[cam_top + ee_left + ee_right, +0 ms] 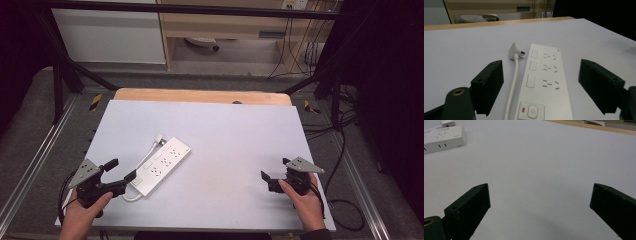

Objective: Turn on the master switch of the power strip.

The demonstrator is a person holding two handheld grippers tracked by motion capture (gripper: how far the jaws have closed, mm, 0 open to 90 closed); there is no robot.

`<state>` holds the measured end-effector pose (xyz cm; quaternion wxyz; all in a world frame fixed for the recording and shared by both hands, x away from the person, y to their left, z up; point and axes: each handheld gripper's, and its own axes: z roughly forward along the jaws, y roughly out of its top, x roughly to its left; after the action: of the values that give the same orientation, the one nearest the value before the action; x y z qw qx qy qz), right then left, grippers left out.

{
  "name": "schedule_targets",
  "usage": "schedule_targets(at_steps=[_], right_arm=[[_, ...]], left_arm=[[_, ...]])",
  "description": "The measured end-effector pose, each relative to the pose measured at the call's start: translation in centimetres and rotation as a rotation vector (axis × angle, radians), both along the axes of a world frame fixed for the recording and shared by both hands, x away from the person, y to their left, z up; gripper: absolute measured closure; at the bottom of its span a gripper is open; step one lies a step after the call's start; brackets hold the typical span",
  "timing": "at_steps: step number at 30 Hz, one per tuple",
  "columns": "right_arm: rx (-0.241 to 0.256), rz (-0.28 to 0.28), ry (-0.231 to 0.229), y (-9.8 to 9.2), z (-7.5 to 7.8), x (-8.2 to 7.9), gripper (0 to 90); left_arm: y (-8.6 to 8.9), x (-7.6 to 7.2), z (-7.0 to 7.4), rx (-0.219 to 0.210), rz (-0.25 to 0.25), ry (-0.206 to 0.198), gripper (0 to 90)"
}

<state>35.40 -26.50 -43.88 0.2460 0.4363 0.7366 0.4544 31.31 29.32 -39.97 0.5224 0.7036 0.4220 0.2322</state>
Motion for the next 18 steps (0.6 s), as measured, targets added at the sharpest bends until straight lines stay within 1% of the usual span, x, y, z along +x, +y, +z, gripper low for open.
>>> schedule_targets(at_steps=[6, 7, 12, 14, 17, 18], right_arm=[[-0.005, 0.002, -0.002, 0.09, -0.04, 0.03, 3.4], [-0.005, 0.002, -0.002, 0.09, -0.04, 0.04, 3.4], [-0.006, 0.002, -0.002, 0.09, -0.05, 0.03, 3.4], [-0.007, 0.004, 0.0, 0.11, -0.04, 0.03, 3.4], [-0.007, 0.003, -0.001, 0.11, -0.04, 0.04, 3.4], [-0.007, 0.003, -0.001, 0.11, -0.04, 0.04, 3.4]], left_arm=[[-0.23, 0.11, -0.14, 0.01, -0.012, 0.019, 26.2], [-0.24, 0.13, -0.15, 0.013, -0.014, 0.022, 29.0], [-0.27, 0.26, -0.24, 0.015, -0.017, 0.036, 34.4], [-0.31, 0.32, -0.29, 0.016, -0.022, 0.047, 37.3], [-0.34, 0.34, -0.31, 0.022, -0.019, 0.049, 43.1], [-0.34, 0.36, -0.33, 0.024, -0.02, 0.049, 43.1]])
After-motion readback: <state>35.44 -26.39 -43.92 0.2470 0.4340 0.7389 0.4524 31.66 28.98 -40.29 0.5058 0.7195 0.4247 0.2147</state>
